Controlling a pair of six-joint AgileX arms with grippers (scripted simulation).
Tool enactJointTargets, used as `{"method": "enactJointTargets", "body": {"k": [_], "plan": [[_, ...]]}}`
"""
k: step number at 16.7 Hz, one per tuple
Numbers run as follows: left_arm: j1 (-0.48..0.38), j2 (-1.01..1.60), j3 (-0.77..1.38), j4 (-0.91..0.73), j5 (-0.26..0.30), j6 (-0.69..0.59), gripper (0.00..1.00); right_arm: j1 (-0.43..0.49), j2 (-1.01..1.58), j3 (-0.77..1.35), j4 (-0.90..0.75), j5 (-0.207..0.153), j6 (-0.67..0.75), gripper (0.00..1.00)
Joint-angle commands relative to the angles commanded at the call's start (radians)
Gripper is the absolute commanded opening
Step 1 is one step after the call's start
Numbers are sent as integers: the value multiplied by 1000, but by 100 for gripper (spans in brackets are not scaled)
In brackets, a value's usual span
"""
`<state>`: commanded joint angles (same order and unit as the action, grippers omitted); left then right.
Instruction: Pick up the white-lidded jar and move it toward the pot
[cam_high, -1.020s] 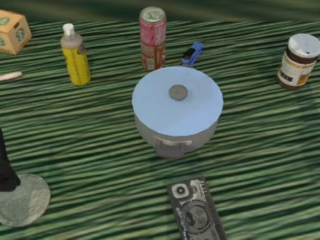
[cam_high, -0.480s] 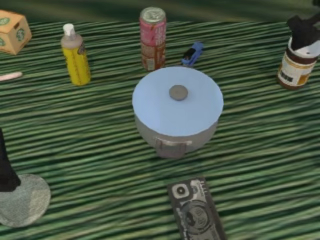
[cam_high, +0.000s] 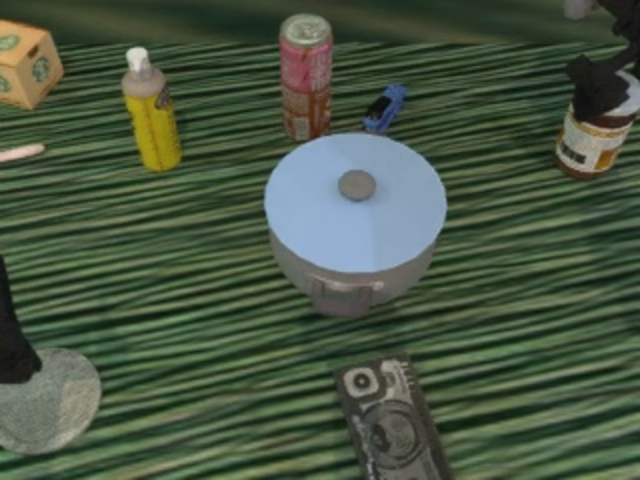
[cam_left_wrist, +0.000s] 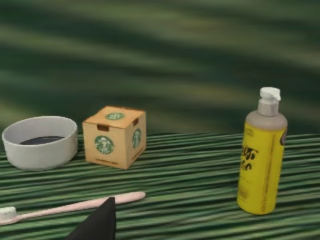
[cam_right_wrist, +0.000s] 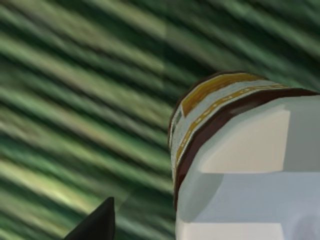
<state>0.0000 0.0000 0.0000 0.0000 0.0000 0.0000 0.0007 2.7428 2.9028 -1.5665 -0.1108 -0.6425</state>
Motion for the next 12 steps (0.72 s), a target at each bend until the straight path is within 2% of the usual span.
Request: {"method": "enactJointTargets", "body": {"k": [4, 9, 12], "plan": [[0, 0, 0, 0, 0, 0, 100, 4, -9, -43, 39, 0, 3, 100], [0, 0, 0, 0, 0, 0, 100, 10, -51, -263, 203, 1, 10, 100], [0, 0, 0, 0, 0, 0, 100, 12, -62, -319, 255, 1, 12, 100]]}}
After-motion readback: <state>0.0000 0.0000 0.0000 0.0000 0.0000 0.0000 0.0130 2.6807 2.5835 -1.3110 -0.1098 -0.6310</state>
